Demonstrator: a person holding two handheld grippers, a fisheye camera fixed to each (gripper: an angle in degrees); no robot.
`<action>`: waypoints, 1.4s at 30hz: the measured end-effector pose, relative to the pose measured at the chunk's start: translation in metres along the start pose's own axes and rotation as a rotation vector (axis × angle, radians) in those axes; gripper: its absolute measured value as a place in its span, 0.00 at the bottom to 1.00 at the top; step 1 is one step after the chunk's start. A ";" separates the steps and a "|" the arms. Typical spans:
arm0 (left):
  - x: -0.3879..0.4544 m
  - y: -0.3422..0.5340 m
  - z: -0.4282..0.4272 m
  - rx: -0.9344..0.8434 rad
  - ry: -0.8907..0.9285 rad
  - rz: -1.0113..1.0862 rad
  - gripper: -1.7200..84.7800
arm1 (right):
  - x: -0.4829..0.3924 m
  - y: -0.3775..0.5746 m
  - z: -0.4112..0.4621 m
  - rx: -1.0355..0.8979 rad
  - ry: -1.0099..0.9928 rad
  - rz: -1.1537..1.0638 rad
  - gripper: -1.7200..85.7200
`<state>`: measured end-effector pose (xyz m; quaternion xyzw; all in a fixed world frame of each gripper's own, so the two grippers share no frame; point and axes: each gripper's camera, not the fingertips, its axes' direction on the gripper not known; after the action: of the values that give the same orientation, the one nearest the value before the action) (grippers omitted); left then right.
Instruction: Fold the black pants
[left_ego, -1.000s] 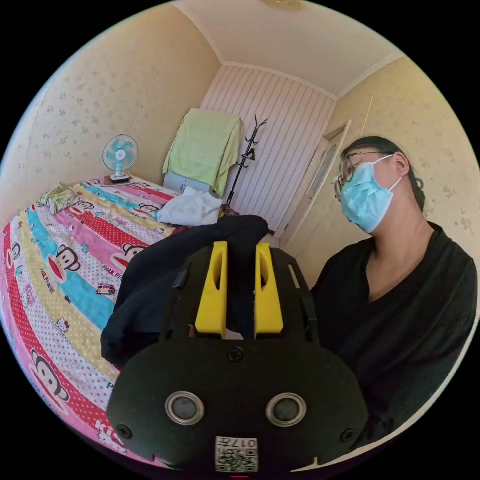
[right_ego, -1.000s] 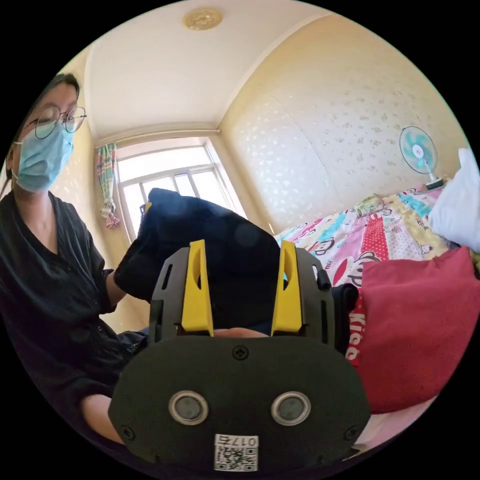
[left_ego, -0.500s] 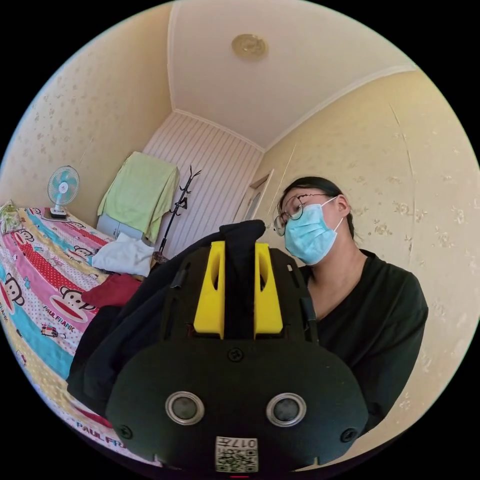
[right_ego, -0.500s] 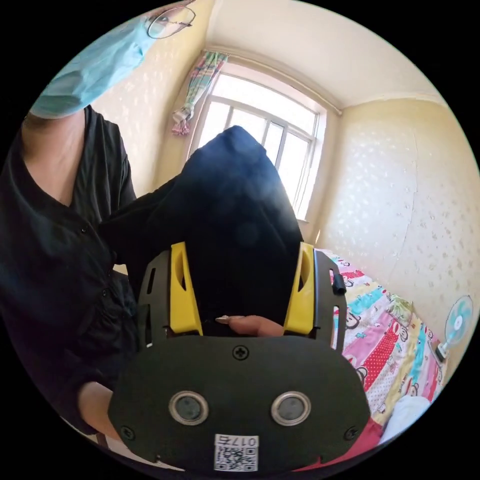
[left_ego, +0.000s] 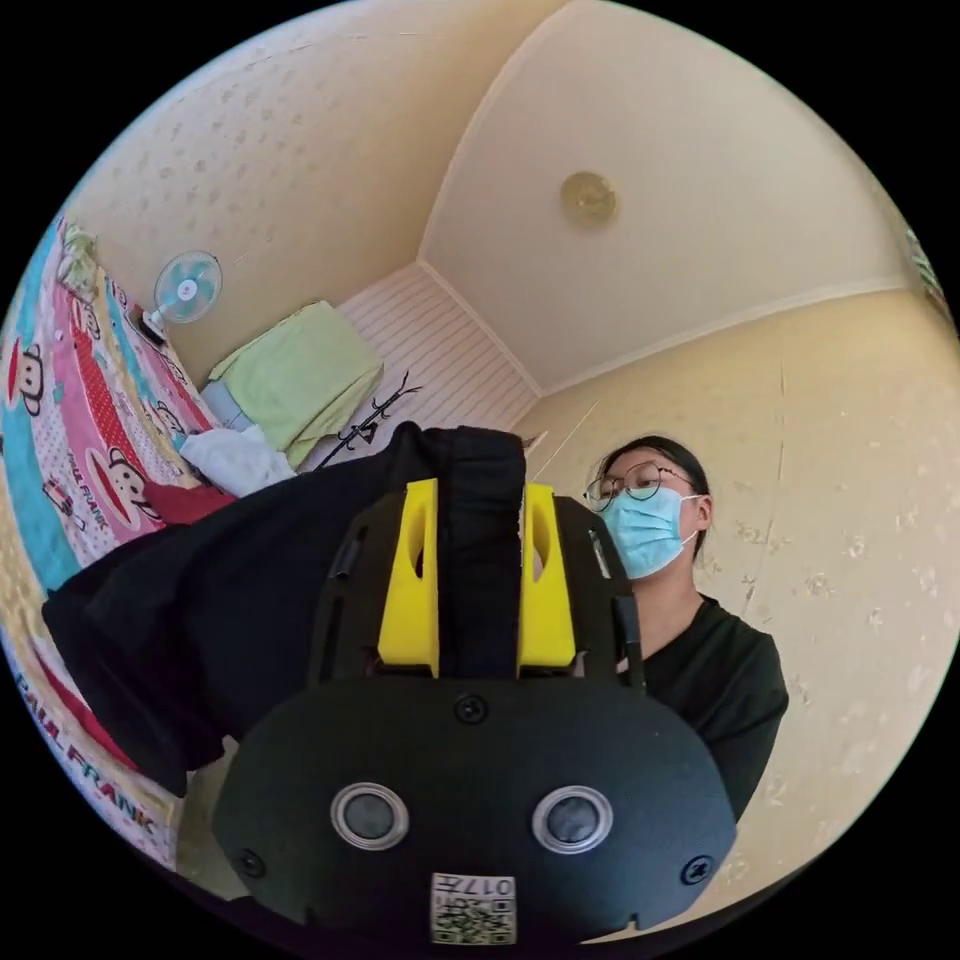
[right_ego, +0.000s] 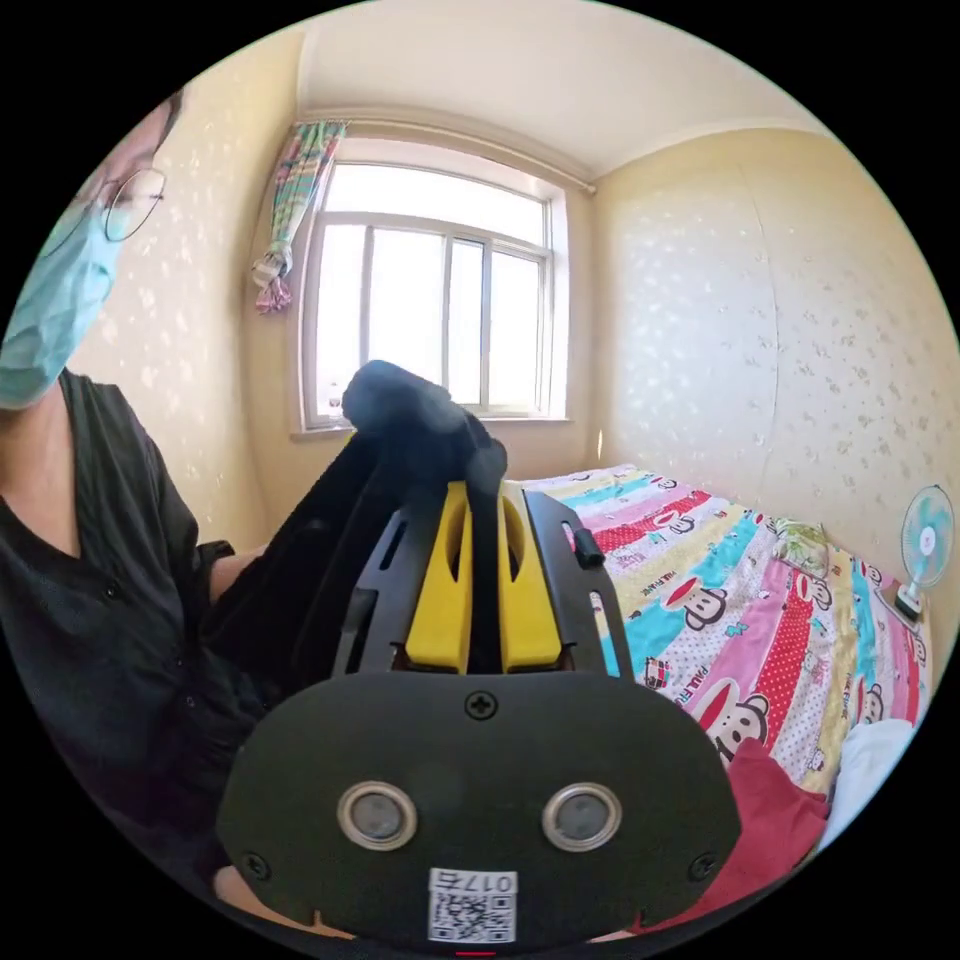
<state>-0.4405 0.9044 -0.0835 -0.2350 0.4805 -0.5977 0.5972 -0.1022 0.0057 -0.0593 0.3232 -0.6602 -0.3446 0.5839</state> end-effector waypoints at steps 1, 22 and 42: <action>-0.024 0.022 -0.029 0.136 0.110 -0.057 0.11 | 0.007 -0.014 0.005 0.010 0.003 0.014 0.06; 0.096 0.201 0.052 -0.048 -1.169 0.621 0.24 | -0.040 -0.290 0.001 0.148 0.416 -0.053 0.07; 0.200 0.225 0.262 0.282 -1.358 1.266 0.08 | -0.093 -0.426 -0.110 0.342 0.517 -0.075 0.07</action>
<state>-0.1419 0.6790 -0.2219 -0.1537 -0.0095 0.0507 0.9868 0.0271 -0.1617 -0.4556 0.5179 -0.5258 -0.1559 0.6565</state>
